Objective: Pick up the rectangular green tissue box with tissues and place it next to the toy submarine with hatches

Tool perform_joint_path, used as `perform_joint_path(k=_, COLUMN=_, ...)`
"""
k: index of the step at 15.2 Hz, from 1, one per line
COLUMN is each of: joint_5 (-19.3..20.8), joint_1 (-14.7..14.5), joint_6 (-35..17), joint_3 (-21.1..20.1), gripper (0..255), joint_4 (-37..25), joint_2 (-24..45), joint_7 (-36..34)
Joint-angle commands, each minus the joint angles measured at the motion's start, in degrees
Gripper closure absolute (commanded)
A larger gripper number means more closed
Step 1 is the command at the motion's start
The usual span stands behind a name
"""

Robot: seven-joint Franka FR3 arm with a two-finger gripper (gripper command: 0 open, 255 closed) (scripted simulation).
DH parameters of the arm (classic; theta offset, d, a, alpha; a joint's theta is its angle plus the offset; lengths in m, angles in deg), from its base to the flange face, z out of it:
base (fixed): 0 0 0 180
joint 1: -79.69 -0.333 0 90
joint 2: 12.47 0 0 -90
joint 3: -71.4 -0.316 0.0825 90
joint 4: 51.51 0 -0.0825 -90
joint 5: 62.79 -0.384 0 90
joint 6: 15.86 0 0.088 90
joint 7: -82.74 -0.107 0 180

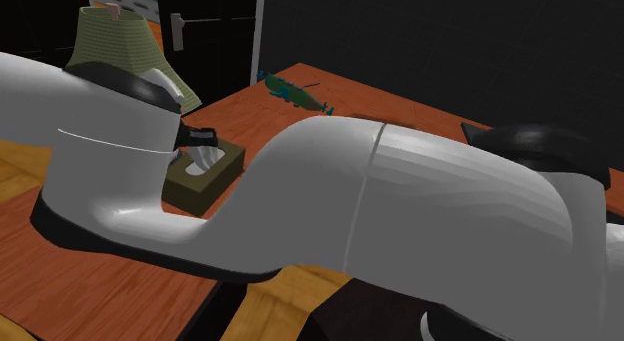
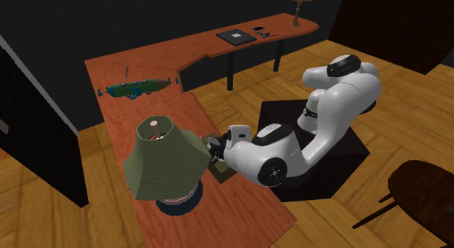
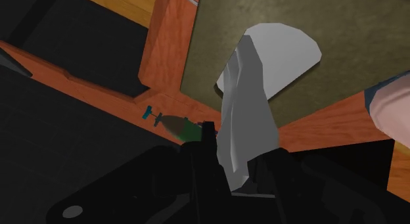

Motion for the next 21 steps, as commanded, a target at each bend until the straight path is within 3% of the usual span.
perform_joint_path(k=1, joint_5=0.22, joint_1=0.15, joint_6=1.03, joint_3=0.33, gripper=255, joint_4=-1.0, joint_2=0.47, joint_7=0.73)
perform_joint_path(k=12, joint_5=1.07, joint_1=1.75, joint_6=6.42, joint_3=1.67, gripper=255, joint_4=-7.31, joint_2=2.19, joint_7=4.59)
perform_joint_path(k=21, joint_5=1.22, joint_1=4.72, joint_6=11.87, joint_3=2.21, gripper=255, joint_4=-15.3, joint_2=2.49, joint_7=8.25)
